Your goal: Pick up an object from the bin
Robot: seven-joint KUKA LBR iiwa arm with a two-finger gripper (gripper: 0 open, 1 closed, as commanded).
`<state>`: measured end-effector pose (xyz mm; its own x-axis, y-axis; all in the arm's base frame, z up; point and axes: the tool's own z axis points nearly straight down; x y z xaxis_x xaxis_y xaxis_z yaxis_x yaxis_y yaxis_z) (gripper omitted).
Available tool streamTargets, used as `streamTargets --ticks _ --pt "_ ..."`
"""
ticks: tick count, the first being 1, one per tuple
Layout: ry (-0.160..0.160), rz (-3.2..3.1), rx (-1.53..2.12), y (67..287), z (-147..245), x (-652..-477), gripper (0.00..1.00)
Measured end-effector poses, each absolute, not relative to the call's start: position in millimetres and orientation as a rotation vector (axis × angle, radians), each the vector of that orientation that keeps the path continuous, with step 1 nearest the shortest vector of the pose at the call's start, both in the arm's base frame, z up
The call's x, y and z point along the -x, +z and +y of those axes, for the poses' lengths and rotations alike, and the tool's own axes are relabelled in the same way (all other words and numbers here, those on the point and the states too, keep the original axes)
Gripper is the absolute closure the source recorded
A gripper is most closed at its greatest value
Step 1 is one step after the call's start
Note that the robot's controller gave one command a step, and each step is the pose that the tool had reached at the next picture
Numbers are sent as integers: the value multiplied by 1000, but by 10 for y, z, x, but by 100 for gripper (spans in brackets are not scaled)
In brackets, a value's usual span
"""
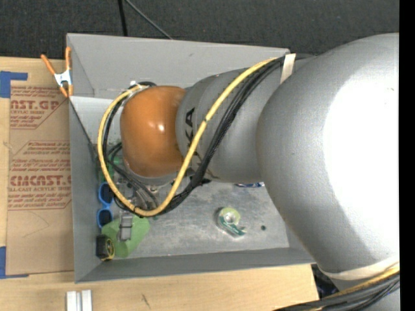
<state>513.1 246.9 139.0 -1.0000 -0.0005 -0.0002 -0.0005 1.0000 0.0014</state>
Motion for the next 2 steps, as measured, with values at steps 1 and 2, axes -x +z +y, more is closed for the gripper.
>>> streamTargets --ticks 1,2 --pt "-4 3104 483 791 2071 -5343 0" --pt "-38 3086 582 795 2265 -5304 0"
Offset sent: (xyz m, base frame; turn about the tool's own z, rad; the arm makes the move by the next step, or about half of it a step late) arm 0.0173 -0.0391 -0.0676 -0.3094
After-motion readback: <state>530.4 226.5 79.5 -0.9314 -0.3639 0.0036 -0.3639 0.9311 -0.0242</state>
